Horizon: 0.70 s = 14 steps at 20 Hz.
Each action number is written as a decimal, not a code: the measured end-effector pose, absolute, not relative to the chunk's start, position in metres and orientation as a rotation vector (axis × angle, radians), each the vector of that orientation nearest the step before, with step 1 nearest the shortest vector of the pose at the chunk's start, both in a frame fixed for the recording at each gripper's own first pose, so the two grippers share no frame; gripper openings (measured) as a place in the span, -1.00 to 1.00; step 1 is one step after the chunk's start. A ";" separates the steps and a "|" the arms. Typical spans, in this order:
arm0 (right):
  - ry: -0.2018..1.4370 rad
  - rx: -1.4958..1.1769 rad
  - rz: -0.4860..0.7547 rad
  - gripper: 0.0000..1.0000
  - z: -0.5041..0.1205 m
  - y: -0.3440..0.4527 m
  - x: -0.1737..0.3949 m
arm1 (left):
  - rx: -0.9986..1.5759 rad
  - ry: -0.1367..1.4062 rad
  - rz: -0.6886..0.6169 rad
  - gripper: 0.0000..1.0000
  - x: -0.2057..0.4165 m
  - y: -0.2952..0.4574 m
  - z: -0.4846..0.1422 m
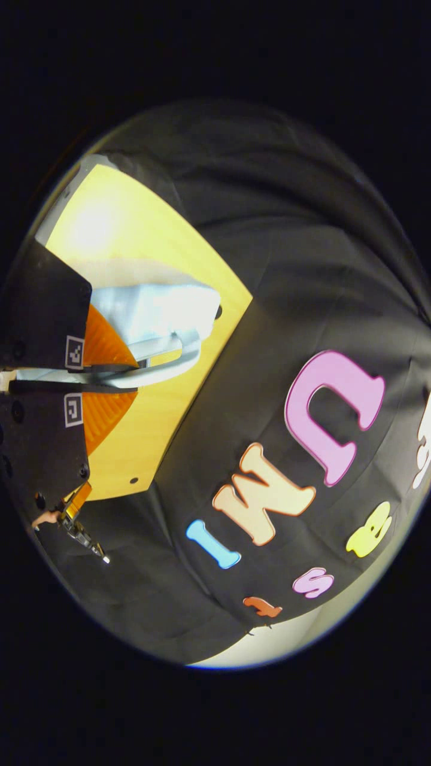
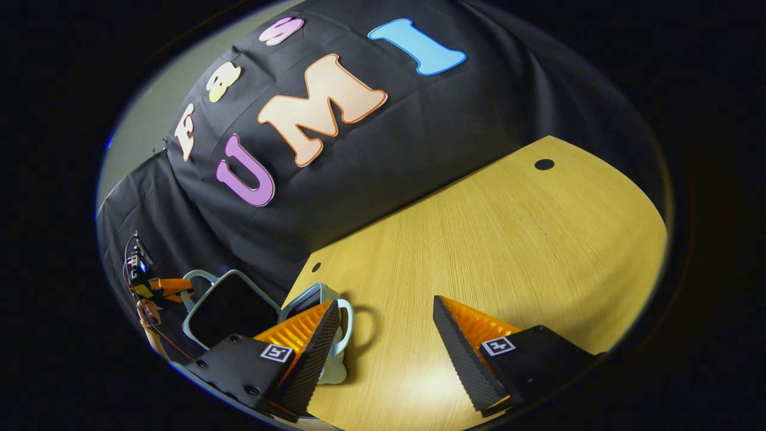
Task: First open the suitcase, pack the skin care products into it, and then close the suitcase.
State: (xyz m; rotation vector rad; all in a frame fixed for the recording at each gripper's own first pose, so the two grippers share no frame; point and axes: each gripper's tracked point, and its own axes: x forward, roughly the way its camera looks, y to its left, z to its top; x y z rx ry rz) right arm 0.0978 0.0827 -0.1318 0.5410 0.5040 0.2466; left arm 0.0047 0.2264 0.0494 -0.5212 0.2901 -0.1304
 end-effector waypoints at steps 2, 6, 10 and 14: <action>0.502 0.532 0.228 0.96 -0.132 0.070 0.097 | -0.517 0.311 -0.173 -0.99 0.020 0.196 0.044; 0.496 0.555 0.191 0.96 -0.132 0.046 0.091 | -0.525 0.384 -0.244 -1.00 0.052 0.136 0.016; 0.470 0.563 0.165 0.96 -0.127 0.027 0.083 | -0.521 0.488 -0.261 -0.99 0.083 0.096 -0.026; 0.461 0.576 0.145 0.96 -0.121 0.016 0.083 | -0.461 0.601 -0.232 -0.98 0.109 0.068 -0.074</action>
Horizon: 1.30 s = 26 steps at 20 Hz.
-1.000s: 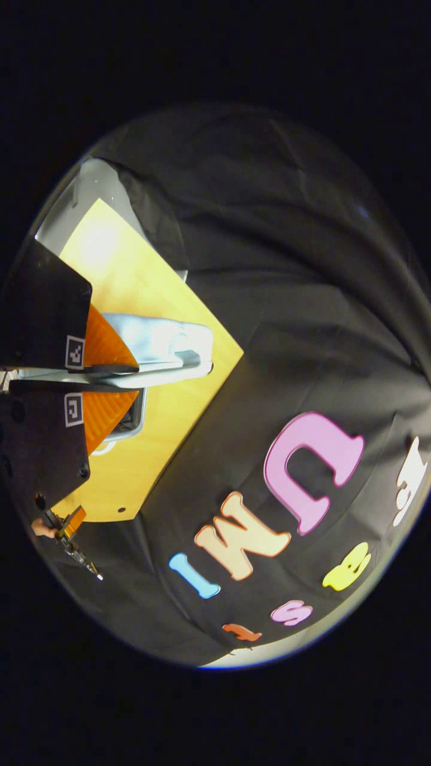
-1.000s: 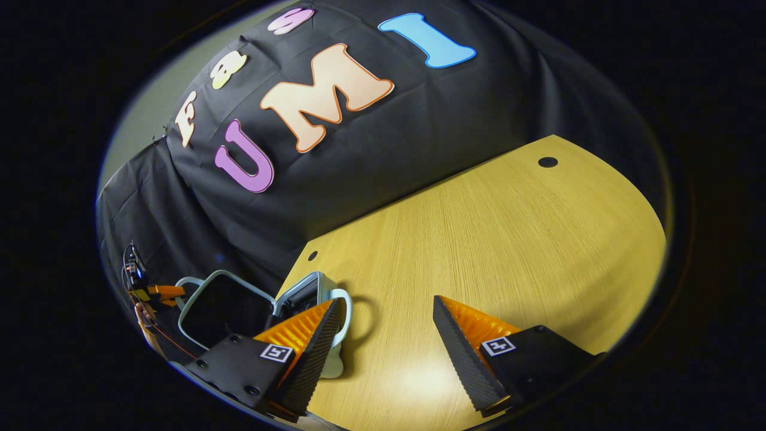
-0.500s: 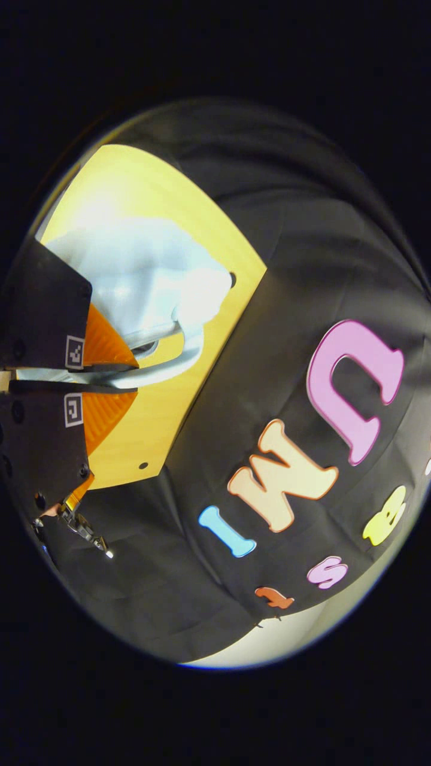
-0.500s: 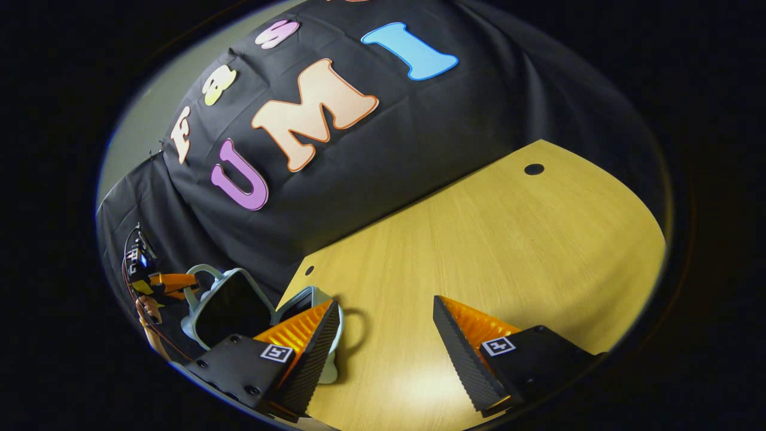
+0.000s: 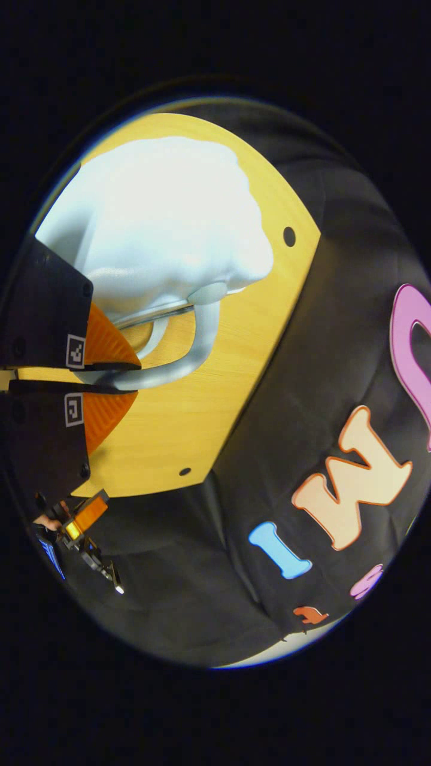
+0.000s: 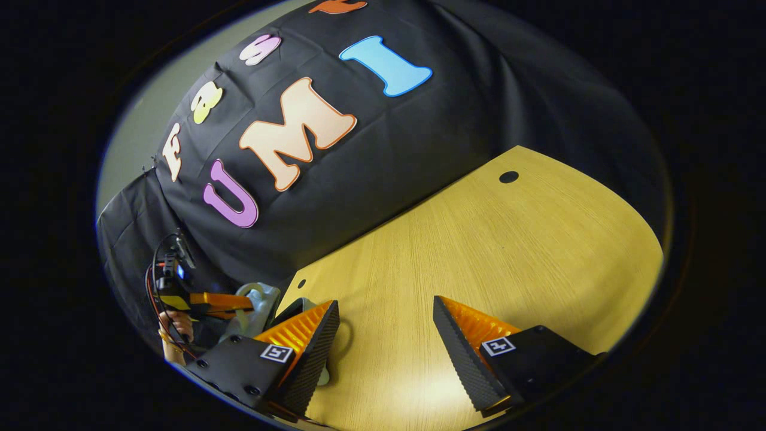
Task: First open the suitcase, pack the skin care products into it, and then close the suitcase.
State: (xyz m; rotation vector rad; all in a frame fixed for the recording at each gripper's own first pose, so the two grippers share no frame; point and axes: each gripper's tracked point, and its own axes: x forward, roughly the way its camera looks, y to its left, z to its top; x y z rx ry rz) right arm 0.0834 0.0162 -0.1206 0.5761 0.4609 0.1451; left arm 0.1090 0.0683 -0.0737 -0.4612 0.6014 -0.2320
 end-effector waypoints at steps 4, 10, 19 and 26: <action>0.450 0.542 0.128 0.96 -0.113 0.003 0.084 | -0.396 0.693 -0.166 -0.91 0.134 0.054 -0.116; 0.436 0.554 0.110 0.96 -0.105 -0.010 0.085 | -0.257 0.782 -0.091 -0.96 0.146 0.049 -0.142; 0.404 0.514 0.107 0.96 -0.086 -0.012 0.088 | -0.200 0.725 -0.036 0.50 0.116 0.042 -0.127; 0.321 0.374 0.124 0.95 -0.053 0.000 0.077 | -0.105 0.409 -0.122 0.92 0.088 0.001 -0.069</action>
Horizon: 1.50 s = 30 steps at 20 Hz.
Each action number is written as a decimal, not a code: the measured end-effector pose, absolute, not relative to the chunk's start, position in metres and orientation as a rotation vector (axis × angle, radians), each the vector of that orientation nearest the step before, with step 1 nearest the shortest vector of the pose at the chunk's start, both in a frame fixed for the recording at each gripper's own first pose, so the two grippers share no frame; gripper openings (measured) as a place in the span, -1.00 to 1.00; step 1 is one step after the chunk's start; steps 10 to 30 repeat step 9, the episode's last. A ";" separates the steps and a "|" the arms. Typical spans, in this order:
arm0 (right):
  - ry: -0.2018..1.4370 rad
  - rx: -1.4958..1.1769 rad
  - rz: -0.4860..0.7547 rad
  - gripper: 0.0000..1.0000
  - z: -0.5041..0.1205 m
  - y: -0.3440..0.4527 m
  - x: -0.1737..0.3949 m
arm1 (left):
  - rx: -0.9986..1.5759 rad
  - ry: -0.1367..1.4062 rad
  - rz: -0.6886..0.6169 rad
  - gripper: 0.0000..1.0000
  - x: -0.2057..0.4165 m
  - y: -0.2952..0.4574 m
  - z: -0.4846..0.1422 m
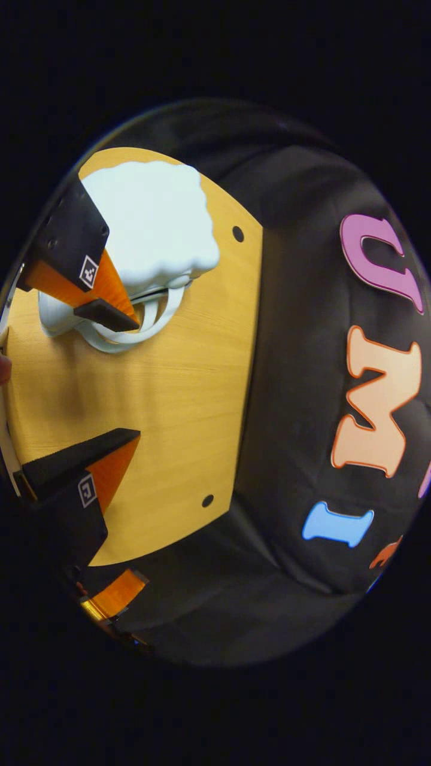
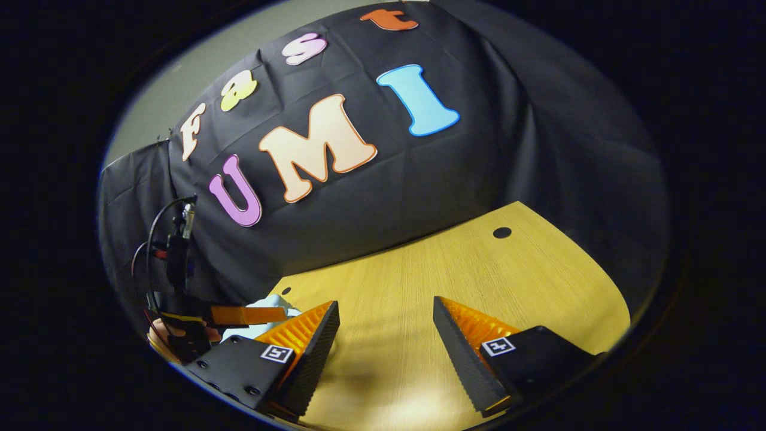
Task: First open the suitcase, pack the skin care products into it, and then close the suitcase.
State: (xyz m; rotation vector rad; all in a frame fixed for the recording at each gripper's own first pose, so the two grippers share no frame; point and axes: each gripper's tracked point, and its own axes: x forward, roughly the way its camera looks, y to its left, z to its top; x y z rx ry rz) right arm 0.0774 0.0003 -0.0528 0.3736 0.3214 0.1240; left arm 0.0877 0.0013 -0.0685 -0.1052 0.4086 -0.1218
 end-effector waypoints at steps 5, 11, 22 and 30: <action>0.294 0.369 0.138 0.96 -0.045 0.001 0.074 | -0.116 0.312 -0.176 0.92 0.056 -0.009 -0.059; 0.282 0.358 0.152 0.96 -0.044 0.001 0.067 | -0.093 0.308 -0.176 0.92 0.042 -0.007 -0.067; 0.282 0.358 0.152 0.96 -0.044 0.001 0.067 | -0.093 0.308 -0.176 0.92 0.042 -0.007 -0.067; 0.282 0.358 0.152 0.96 -0.044 0.001 0.067 | -0.093 0.308 -0.176 0.92 0.042 -0.007 -0.067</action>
